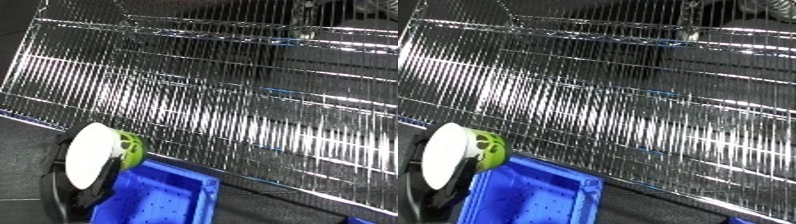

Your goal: Pick up the object and place it into the box

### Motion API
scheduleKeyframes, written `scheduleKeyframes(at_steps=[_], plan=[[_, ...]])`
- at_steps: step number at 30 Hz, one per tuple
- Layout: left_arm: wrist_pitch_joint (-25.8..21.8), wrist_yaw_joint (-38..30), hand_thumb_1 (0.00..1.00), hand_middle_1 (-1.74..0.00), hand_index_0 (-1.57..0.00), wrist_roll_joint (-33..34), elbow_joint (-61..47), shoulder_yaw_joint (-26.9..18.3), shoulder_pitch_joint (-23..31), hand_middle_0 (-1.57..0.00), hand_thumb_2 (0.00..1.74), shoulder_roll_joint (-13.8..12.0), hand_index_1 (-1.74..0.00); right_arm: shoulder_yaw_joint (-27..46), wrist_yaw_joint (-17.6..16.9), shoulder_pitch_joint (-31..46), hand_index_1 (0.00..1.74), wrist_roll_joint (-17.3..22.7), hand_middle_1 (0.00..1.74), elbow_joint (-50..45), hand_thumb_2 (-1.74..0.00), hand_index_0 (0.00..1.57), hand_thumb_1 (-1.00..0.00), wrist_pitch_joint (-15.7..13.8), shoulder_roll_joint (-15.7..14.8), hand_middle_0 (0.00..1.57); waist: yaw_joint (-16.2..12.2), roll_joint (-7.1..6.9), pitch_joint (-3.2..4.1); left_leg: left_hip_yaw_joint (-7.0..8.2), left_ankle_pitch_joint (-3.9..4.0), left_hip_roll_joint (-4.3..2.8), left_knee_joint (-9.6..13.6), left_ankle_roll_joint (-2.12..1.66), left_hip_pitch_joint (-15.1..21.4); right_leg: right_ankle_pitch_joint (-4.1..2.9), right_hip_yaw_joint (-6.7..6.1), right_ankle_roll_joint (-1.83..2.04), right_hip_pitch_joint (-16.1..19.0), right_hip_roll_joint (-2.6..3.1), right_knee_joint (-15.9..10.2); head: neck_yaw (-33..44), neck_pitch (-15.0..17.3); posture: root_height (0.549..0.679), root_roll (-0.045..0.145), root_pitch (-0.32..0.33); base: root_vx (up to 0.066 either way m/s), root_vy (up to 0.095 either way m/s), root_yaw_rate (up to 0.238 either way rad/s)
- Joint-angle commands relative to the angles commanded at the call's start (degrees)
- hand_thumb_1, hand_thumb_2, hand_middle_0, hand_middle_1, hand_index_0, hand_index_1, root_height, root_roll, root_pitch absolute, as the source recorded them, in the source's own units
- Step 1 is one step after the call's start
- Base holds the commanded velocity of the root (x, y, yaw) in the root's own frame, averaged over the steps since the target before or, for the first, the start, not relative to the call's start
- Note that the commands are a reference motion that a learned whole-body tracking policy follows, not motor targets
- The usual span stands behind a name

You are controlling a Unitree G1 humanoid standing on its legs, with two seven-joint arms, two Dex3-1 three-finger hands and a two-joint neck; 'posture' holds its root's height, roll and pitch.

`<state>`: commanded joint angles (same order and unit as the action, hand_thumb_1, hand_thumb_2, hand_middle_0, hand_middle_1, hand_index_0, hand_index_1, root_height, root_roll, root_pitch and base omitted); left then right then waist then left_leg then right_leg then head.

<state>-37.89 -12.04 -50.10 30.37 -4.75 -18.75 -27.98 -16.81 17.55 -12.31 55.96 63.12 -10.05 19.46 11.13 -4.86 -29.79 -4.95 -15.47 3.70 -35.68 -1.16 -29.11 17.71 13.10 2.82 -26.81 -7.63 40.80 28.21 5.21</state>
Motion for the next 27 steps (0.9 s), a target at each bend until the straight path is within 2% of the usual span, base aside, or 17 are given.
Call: scheduleKeyframes(at_steps=[4,8,14,17,21,27], plan=[[-0.66,-1.49,0.9,-1.57,-1.41,-1.43,5.61,-1.53,2.39,-1.41,1.57,-1.01,-1.57,0.01,0.47,-0.17,0.0,0.38,0.0,1.07,0.0,0.0,0.0,0.37,0.47,0.0,0.49,0.18,0.0,-0.21,0.24,0.25,0.03,-0.06,0.26,0.65,0.41,-0.4,0.77,-0.01,0.08,4.38,2.02,0.643,0.037,0.09,0.006,-0.002,0.111],[0.0,-0.73,0.9,-1.57,-1.41,-2.48,11.45,-2.46,4.23,-1.41,1.57,-1.51,-1.57,-0.36,0.84,-0.28,0.0,0.95,0.0,2.18,0.0,0.0,0.0,1.17,0.56,0.0,1.14,-0.15,0.0,-0.56,0.68,0.14,0.81,-0.23,0.69,1.14,0.78,-0.71,1.65,0.16,-0.13,8.89,3.72,0.643,0.038,0.085,0.015,-0.017,0.104],[3.99,1.67,0.9,-1.57,-1.41,-3.08,20.84,-3.51,3.32,-1.41,1.57,-2.37,-1.57,-1.22,2.09,-0.43,0.0,-0.32,0.0,4.2,0.0,0.0,0.0,1.15,0.12,0.0,1.42,-1.81,0.0,-0.92,1.73,-0.6,2.78,-0.46,1.36,1.53,1.01,-0.88,2.65,0.86,-0.54,15.6,6.71,0.644,0.034,0.082,0.011,-0.014,0.038],[5.63,4.38,0.9,-1.57,-1.41,-5.7,25.1,-3.89,2.09,-1.41,1.57,-2.99,-1.57,-1.84,3.37,-0.31,0.0,-0.81,0.0,4.8,0.0,0.0,0.0,0.78,-0.03,0.0,1.3,-2.81,0.0,-1.19,2.3,-1.06,3.96,-0.61,1.91,1.51,0.95,-0.88,3.29,1.23,-1.17,17.7,8.1,0.645,0.032,0.08,0.017,-0.005,0.012],[6.85,9.15,0.7,-1.22,-1.1,-8.49,30.06,-4.08,0.95,-1.1,1.22,-3.43,-1.22,-2.3,4.62,0.05,0.0,-0.89,0.0,5.37,0.0,0.0,0.0,0.61,-0.15,0.0,1.16,-3.96,0.0,-1.57,2.88,-1.55,5.2,-0.79,2.57,1.24,0.9,-0.81,4.15,1.53,-2.35,19.0,9.74,0.647,0.03,0.078,0.017,-0.005,0.022],[8.62,14.71,0.4,-0.7,-0.63,-8.44,34.38,-3.25,0.22,-0.63,0.7,-3.72,-0.7,-1.83,6.18,0.52,0.0,-1.23,0.0,5.89,0.0,0.0,0.0,0.71,-0.04,0.0,1.2,-4.94,0.0,-1.95,3.21,-1.78,6.51,-0.84,3.44,0.69,1.19,-0.52,5.5,1.62,-4.11,18.52,11.13,0.649,0.025,0.075,0.012,-0.013,0.033]])
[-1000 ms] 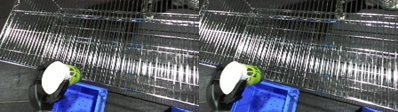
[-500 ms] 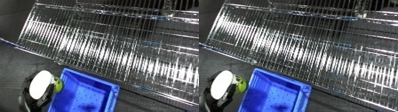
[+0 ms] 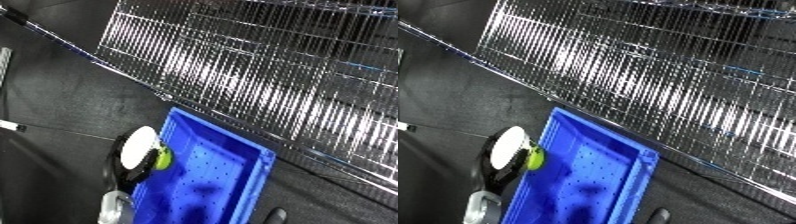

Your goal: Pick up the object and place it into the box

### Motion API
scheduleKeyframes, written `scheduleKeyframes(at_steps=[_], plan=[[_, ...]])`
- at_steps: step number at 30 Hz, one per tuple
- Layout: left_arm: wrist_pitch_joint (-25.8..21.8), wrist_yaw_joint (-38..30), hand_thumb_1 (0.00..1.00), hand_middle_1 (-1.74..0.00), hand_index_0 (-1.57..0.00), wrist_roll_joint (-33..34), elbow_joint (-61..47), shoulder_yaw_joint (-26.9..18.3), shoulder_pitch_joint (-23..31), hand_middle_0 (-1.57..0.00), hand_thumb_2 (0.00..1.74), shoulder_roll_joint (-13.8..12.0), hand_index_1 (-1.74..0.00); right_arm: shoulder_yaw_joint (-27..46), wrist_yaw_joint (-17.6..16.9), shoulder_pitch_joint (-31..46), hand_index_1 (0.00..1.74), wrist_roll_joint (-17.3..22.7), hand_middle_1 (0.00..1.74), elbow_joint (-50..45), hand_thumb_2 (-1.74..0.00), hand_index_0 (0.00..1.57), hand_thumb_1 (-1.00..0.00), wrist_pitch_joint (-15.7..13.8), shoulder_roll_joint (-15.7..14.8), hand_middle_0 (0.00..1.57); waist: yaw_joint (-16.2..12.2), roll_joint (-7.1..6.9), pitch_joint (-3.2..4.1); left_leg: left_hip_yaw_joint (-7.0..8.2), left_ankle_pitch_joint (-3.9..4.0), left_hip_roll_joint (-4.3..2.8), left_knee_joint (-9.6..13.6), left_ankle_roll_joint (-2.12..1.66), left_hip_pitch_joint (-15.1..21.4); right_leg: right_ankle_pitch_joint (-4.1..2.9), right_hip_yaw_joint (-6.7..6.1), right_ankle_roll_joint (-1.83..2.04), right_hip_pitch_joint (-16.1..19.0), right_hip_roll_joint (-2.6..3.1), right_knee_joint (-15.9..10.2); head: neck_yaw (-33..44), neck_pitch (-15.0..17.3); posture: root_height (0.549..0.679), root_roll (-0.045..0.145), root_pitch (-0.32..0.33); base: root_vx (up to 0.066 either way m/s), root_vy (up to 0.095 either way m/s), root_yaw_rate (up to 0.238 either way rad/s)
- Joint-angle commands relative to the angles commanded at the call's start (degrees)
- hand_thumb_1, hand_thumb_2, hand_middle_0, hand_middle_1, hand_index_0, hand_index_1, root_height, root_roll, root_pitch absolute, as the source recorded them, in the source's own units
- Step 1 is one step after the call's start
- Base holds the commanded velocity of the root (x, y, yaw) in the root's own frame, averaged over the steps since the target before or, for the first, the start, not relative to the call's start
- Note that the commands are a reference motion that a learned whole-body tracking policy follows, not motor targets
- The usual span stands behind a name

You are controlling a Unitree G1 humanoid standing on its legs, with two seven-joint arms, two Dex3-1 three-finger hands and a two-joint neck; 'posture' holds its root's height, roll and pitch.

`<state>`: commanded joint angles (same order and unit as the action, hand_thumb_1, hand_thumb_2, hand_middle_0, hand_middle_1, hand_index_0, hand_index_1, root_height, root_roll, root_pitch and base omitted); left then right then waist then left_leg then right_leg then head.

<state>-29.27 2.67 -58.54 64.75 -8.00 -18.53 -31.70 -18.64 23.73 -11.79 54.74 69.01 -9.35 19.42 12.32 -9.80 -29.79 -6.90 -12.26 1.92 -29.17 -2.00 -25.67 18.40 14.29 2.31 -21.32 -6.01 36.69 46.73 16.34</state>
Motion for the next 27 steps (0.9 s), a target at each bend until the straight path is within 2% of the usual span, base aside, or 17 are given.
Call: scheduleKeyframes(at_steps=[8,12,19,27], plan=[[2.99,3.91,0.0,0.0,0.0,1.59,3.17,1.38,-0.28,0.0,0.0,-0.12,0.0,-0.21,-0.35,-0.71,0.0,-0.45,0.0,-0.23,0.0,0.0,0.0,0.24,-0.37,0.0,-0.34,0.25,0.0,0.05,0.36,-0.13,1.56,-0.13,0.82,-0.72,-0.03,0.29,0.9,-0.15,-1.92,-1.84,0.19,0.652,0.025,0.075,-0.013,0.008,-0.002],[3.19,5.47,0.0,0.0,0.0,2.19,3.72,1.99,-0.19,0.0,0.0,0.0,0.0,-0.16,-0.69,-0.91,0.0,-0.42,0.0,-0.43,0.0,0.0,0.0,0.45,-0.38,0.0,-0.51,0.44,0.0,0.2,0.28,-0.06,1.59,-0.05,0.85,-0.92,-0.08,0.35,0.96,-0.21,-2.26,-2.69,0.27,0.653,0.024,0.076,-0.02,0.007,-0.016],[2.64,6.25,0.0,0.0,0.0,4.9,2.98,4.16,0.35,0.0,0.0,0.71,0.0,0.36,-0.7,-0.8,0.0,0.03,0.0,-0.7,0.0,0.0,0.0,0.51,-0.2,0.0,-0.84,0.9,0.0,0.42,-0.29,0.33,0.84,0.21,0.57,-1.44,-0.26,0.7,0.88,-0.28,-2.71,-5.49,0.9,0.653,0.021,0.078,-0.017,-0.01,-0.025],[9.01,10.98,0.0,0.0,0.0,4.55,2.81,6.86,0.97,0.0,0.0,2.39,0.0,0.97,-1.7,-1.38,0.0,-0.01,0.0,-1.37,0.0,0.0,0.0,0.6,-0.1,0.0,-1.9,2.15,0.0,1.27,-0.82,0.56,-0.14,0.52,0.56,-2.01,-0.85,1.16,0.4,-0.59,-2.84,-10.43,0.46,0.653,0.019,0.078,-0.037,-0.002,-0.089]])
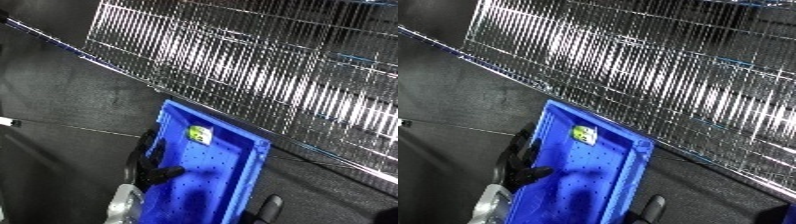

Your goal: Pick up the object and place it into the box

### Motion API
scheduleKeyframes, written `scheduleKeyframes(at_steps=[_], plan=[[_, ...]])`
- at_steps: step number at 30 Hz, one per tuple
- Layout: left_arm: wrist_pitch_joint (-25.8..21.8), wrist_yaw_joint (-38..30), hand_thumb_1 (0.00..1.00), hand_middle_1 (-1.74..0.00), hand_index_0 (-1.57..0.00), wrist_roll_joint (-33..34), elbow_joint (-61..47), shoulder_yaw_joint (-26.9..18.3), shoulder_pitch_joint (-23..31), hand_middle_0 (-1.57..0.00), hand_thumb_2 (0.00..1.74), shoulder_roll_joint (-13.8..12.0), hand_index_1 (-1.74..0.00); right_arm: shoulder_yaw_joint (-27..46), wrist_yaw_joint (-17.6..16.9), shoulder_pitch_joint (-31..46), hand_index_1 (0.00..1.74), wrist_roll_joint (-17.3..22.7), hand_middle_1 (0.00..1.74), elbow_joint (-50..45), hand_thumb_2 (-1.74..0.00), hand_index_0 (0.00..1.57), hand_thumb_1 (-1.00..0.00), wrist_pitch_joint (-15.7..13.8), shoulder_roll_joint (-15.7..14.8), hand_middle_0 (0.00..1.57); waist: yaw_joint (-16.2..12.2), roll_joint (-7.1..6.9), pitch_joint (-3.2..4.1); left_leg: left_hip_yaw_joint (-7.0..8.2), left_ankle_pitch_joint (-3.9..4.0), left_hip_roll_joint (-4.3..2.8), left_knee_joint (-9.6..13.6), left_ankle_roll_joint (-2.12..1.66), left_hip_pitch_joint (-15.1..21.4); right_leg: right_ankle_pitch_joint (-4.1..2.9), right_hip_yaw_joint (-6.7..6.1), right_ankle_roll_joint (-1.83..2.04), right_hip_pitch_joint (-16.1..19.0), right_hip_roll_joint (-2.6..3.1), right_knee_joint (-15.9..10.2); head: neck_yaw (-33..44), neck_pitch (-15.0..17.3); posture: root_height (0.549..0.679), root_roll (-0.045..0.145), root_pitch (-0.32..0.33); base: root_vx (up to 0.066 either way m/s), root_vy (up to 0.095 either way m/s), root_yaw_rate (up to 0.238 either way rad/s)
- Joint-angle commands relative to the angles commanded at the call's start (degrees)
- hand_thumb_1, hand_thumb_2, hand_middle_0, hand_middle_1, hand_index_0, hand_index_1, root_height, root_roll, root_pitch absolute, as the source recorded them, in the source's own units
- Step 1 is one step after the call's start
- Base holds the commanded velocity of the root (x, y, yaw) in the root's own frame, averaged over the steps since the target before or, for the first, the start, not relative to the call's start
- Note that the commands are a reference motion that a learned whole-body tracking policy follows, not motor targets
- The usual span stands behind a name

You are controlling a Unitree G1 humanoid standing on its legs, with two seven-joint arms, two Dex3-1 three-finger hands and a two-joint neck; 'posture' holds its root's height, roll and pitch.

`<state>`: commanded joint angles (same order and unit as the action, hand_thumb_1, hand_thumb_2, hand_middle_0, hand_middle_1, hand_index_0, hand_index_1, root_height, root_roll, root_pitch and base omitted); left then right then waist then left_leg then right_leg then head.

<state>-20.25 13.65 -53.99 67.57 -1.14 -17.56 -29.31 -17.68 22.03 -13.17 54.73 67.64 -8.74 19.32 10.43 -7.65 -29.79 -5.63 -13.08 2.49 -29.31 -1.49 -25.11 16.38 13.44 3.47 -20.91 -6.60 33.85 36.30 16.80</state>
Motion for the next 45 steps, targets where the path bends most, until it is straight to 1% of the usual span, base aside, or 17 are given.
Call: scheduleKeyframes(at_steps=[4,5,7,8,10,11,12,16,20,24,30,34,37,38,40,43,45], plan=[[4.48,3.27,0.0,0.0,0.0,0.16,0.01,2.05,0.1,0.0,0.0,1.02,0.0,0.36,-0.57,-0.85,0.0,-0.98,0.0,-0.4,0.0,0.0,0.0,0.09,0.27,0.0,-0.93,0.9,0.0,0.77,-0.06,-0.18,-0.28,0.06,0.18,-0.65,-0.66,0.38,-0.35,-0.13,-0.4,-4.65,0.51,0.653,0.018,0.077,-0.059,0.017,-0.181],[6.09,4.36,0.0,0.0,0.0,1.28,-0.06,3.26,-0.07,0.0,0.0,1.4,0.0,0.4,-0.9,-1.58,0.0,-1.33,0.0,-0.62,0.0,0.0,0.0,0.25,0.43,0.0,-1.42,1.32,0.0,1.2,0.01,-0.33,-0.26,0.01,0.35,-1.09,-1.07,0.54,-0.45,-0.08,-0.89,-7.69,1.18,0.654,0.019,0.078,-0.062,0.01,-0.188],[6.55,4.79,0.0,0.0,0.0,2.05,-0.07,3.96,-0.21,0.0,0.0,1.56,0.0,0.38,-1.15,-2.07,0.0,-1.39,0.0,-0.7,0.0,0.0,0.0,0.36,0.53,0.0,-1.68,1.57,0.0,1.42,0.09,-0.41,-0.2,-0.03,0.44,-1.33,-1.3,0.61,-0.51,-0.02,-1.15,-10.12,1.76,0.654,0.019,0.078,-0.071,0.015,-0.218],[6.94,5.17,0.0,0.0,0.0,3.36,-0.01,5.31,-0.59,0.0,0.0,1.82,0.0,0.36,-1.82,-3.13,0.0,-1.47,0.0,-0.79,0.0,0.0,0.0,0.65,0.86,0.0,-2.18,2.16,0.0,1.86,0.27,-0.58,-0.13,-0.14,0.61,-1.72,-1.76,0.73,-0.67,0.05,-1.46,-13.05,2.4,0.654,0.019,0.077,-0.065,0.035,-0.221],[7.28,5.26,0.0,0.0,0.0,4.04,-0.07,6.48,-1.04,0.0,0.0,2.06,0.0,0.57,-2.33,-4.31,0.0,-1.8,0.0,-0.66,0.0,0.0,0.0,1.16,1.42,0.0,-2.79,2.86,0.0,2.34,0.39,-0.68,-0.22,-0.21,0.77,-2.09,-2.33,0.84,-0.95,0.15,-1.55,-17.59,2.9,0.654,0.02,0.076,-0.065,0.054,-0.228],[7.28,5.26,0.0,0.0,0.0,4.04,-0.07,6.48,-1.04,0.0,0.0,2.06,0.0,0.57,-2.33,-4.31,0.0,-1.8,0.0,-0.66,0.0,0.0,0.0,1.16,1.42,0.0,-2.79,2.86,0.0,2.34,0.39,-0.68,-0.22,-0.21,0.77,-2.09,-2.33,0.84,-0.95,0.15,-1.55,-17.59,2.9,0.654,0.02,0.076,-0.066,0.059,-0.231],[7.77,4.95,0.0,0.0,0.0,4.17,-0.41,7.4,-1.49,0.0,0.0,2.32,0.0,0.88,-2.61,-5.37,0.0,-2.28,0.0,-0.45,0.0,0.0,0.0,1.79,2.11,0.0,-3.38,3.5,0.0,2.79,0.43,-0.77,-0.5,-0.28,0.8,-2.44,-2.89,0.92,-1.31,0.24,-1.52,-22.73,3.31,0.654,0.022,0.074,-0.057,0.048,-0.188],[8.82,3.59,0.0,0.0,0.0,4.57,-2.25,9.03,-2.14,0.0,0.0,3.03,0.0,1.4,-3.35,-7.28,0.0,-2.63,0.0,0.08,0.0,0.0,0.0,2.63,3.06,0.0,-4.25,4.66,0.0,3.47,0.64,-1.01,-0.79,-0.43,0.89,-3.05,-3.73,0.97,-1.89,0.34,-1.55,-31.63,4.81,0.654,0.026,0.07,-0.051,0.031,-0.135],[9.17,2.7,0.0,0.0,0.0,5.41,-3.9,10.29,-2.45,0.0,0.0,3.42,0.0,1.66,-2.83,-8.07,0.0,-2.36,0.0,0.4,0.0,0.0,0.0,2.73,3.54,0.0,-4.7,5.56,0.0,3.82,1.06,-1.23,-0.23,-0.51,1.29,-3.25,-3.96,1.05,-2.13,0.21,-1.36,-37.79,4.87,0.653,0.028,0.067,-0.034,0.021,-0.067],[9.98,1.15,0.0,0.0,0.0,7.64,-5.73,11.92,-2.3,0.0,0.0,3.78,0.0,2.0,-0.18,-8.52,0.0,-0.63,0.0,-0.04,0.0,0.0,0.0,2.46,4.26,0.0,-5.39,6.6,0.0,4.18,1.7,-1.56,0.62,-0.56,1.88,-3.48,-4.08,1.22,-2.59,-0.09,-0.75,-44.74,3.93,0.652,0.028,0.064,-0.022,0.024,-0.078],[12.47,-1.28,0.0,0.0,0.0,10.87,-6.55,14.01,-1.27,0.0,0.0,4.06,0.0,0.68,0.15,-9.42,0.0,-3.74,0.0,-3.85,0.0,0.0,0.0,1.3,5.87,0.0,-6.62,7.6,0.0,4.68,2.2,-1.86,1.26,-0.64,2.39,-3.9,-4.56,1.27,-3.2,-0.02,-0.73,-51.93,1.32,0.652,0.031,0.064,-0.018,0.038,-0.19],[14.53,-2.2,0.0,0.0,0.0,12.86,-5.11,14.61,-0.58,0.0,0.0,4.29,0.0,-0.9,-0.4,-10.42,0.0,-5.91,0.0,-7.73,0.0,0.0,0.0,1.17,7.3,0.0,-7.49,7.85,0.0,5.25,1.82,-1.92,0.85,-0.67,2.48,-4.19,-5.06,1.17,-3.36,0.14,-1.32,-54.07,-0.84,0.653,0.035,0.067,-0.006,0.028,-0.168],[15.05,-2.71,0.0,0.0,0.0,13.27,-4.62,14.75,-0.27,0.0,0.0,4.42,0.0,-1.58,-0.43,-10.58,0.0,-6.68,0.0,-9.33,0.0,0.0,0.0,1.3,7.69,0.0,-7.78,7.88,0.0,5.49,1.59,-1.98,0.41,-0.64,2.31,-4.16,-5.25,1.08,-3.6,0.18,-1.14,-53.96,-1.58,0.652,0.036,0.068,-0.003,0.025,-0.136],[15.65,-3.29,0.0,0.0,0.0,13.63,-4.29,14.75,0.13,0.0,0.0,4.54,0.0,-2.5,0.31,-10.63,0.0,-7.47,0.0,-11.55,0.0,0.0,0.0,1.64,8.16,0.0,-8.06,7.9,0.0,5.78,1.29,-2.06,-0.13,-0.63,2.09,-4.01,-5.43,0.97,-3.91,0.17,-0.76,-53.66,-2.48,0.652,0.037,0.07,0.005,0.024,-0.12],[15.91,-3.52,0.0,0.0,0.0,13.84,-4.17,14.71,0.34,0.0,0.0,4.56,0.0,-3.08,0.91,-10.63,0.0,-7.63,0.0,-12.95,0.0,0.0,0.0,1.81,8.42,0.0,-8.19,7.9,0.0,5.91,1.15,-2.11,-0.4,-0.65,1.96,-3.92,-5.52,0.92,-4.07,0.15,-0.53,-53.48,-2.88,0.651,0.037,0.07,0.007,0.022,-0.113],[16.21,-4.14,0.0,0.0,0.0,14.47,-4.14,14.56,1.59,0.0,0.0,4.51,0.0,-5.0,1.93,-9.96,0.0,-7.65,0.0,-20.35,0.0,0.0,0.0,2.44,9.63,0.0,-8.7,7.77,0.0,6.24,0.74,-2.24,-1.21,-0.74,1.53,-3.63,-5.77,0.8,-4.57,0.12,0.16,-52.72,-5.09,0.65,0.038,0.072,0.018,0.014,-0.108],[15.95,-4.6,0.0,0.0,0.0,14.33,-4.64,14.44,3.03,0.0,0.0,4.46,0.0,-6.13,0.59,-8.59,0.0,-7.47,0.0,-28.69,0.0,0.0,0.0,2.38,10.91,0.0,-9.24,7.57,0.0,6.5,0.58,-2.4,-1.57,-0.78,1.32,-3.43,-6.01,0.7,-4.81,0.2,0.45,-51.39,-6.96,0.65,0.038,0.073,0.024,0.02,-0.133]])
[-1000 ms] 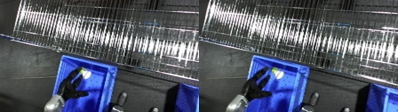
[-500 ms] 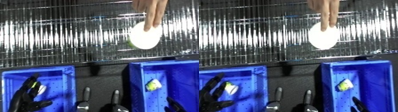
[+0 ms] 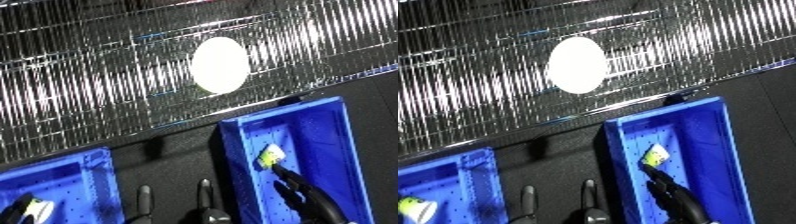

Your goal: Pick up the object and place it into the box

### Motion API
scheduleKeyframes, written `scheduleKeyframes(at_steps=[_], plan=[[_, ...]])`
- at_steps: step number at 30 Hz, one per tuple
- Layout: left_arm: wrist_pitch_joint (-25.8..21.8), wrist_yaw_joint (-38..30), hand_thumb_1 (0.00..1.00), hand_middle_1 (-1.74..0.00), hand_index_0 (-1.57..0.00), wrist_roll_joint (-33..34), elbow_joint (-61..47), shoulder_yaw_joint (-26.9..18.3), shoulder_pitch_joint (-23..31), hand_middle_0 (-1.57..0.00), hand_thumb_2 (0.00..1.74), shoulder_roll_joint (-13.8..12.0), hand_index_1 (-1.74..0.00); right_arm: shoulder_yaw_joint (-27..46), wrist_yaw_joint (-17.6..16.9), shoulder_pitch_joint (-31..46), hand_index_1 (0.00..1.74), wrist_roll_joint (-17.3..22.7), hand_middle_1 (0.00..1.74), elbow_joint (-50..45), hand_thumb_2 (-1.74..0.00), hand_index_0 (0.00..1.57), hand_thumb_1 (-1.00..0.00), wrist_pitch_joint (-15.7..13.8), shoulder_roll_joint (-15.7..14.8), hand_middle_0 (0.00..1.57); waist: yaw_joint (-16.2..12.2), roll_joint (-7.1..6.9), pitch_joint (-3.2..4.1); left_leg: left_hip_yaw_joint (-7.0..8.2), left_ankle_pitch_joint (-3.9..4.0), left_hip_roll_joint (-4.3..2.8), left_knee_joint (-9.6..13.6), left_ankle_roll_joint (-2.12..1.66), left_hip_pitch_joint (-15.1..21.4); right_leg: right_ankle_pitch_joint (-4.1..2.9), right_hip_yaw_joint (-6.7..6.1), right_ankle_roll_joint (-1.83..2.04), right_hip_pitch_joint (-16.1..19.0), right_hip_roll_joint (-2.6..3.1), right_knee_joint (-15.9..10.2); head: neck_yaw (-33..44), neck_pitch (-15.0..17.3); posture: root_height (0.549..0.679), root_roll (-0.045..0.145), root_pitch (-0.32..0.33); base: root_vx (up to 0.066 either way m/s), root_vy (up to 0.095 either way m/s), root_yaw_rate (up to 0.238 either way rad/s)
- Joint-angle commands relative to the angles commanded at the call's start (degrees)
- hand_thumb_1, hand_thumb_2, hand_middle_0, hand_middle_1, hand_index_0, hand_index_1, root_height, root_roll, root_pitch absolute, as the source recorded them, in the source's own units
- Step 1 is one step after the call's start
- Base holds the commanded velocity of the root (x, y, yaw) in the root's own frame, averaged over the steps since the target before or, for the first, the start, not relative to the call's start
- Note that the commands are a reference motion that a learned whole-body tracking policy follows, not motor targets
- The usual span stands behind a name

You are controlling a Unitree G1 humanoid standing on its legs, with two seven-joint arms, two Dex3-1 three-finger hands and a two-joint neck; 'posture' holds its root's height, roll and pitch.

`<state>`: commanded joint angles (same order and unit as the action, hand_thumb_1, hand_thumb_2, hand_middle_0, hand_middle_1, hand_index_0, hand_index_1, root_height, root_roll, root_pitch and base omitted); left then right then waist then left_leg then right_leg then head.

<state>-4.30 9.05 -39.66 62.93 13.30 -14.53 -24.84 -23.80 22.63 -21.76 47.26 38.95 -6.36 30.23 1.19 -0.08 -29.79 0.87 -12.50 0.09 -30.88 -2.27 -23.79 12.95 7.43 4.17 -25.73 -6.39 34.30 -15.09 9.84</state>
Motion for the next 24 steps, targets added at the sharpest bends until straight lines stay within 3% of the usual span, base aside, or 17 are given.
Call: scheduleKeyframes(at_steps=[5,10,17,24], plan=[[-1.97,-0.63,0.0,0.0,0.0,-1.15,-0.39,-1.07,3.41,0.0,0.0,0.59,0.0,1.53,-4.14,4.33,0.0,-0.28,0.0,-20.94,0.0,0.0,0.0,-4.03,3.01,0.0,-1.9,-0.55,0.0,1.03,0.03,-0.79,-0.2,0.04,-0.59,0.45,-0.86,-0.1,-1.04,0.62,0.55,4.24,-2.61,0.648,0.037,0.085,0.007,0.039,-0.172],[-3.29,-0.42,0.0,0.0,0.0,-0.95,0.65,-2.01,4.36,0.0,0.0,1.25,0.0,5.27,-5.41,4.4,0.0,-2.42,0.0,-32.44,0.0,0.0,0.0,-8.15,4.82,0.0,-2.8,-0.78,0.0,1.64,-0.17,-1.44,-0.47,-0.04,-1.22,0.82,-1.2,0.07,-1.88,0.87,1.15,5.44,-5.05,0.647,0.036,0.094,0.004,0.012,-0.085],[-3.85,0.19,0.0,0.0,0.0,0.0,1.6,-2.1,3.86,0.0,0.0,1.47,0.0,8.01,-7.73,-0.07,0.0,-4.54,0.0,-41.0,0.0,0.0,0.0,-8.16,6.94,0.0,-2.66,-0.65,0.0,1.95,-0.3,-1.71,-0.62,-0.21,-1.73,1.01,-0.84,0.04,-2.18,0.72,1.31,5.5,-4.95,0.647,0.036,0.101,0.005,-0.001,0.008],[-2.97,-0.23,0.0,0.0,0.0,0.66,1.53,-1.63,3.19,0.0,0.0,1.85,0.0,10.23,-13.14,-3.96,0.0,-6.75,0.0,-42.37,0.0,0.0,0.0,-8.25,7.26,0.0,-2.17,-0.21,0.0,1.88,-0.53,-1.51,-1.18,-0.13,-2.05,1.12,-0.45,-0.19,-2.17,0.42,1.59,4.64,-3.95,0.647,0.04,0.101,0.027,0.003,0.048]])
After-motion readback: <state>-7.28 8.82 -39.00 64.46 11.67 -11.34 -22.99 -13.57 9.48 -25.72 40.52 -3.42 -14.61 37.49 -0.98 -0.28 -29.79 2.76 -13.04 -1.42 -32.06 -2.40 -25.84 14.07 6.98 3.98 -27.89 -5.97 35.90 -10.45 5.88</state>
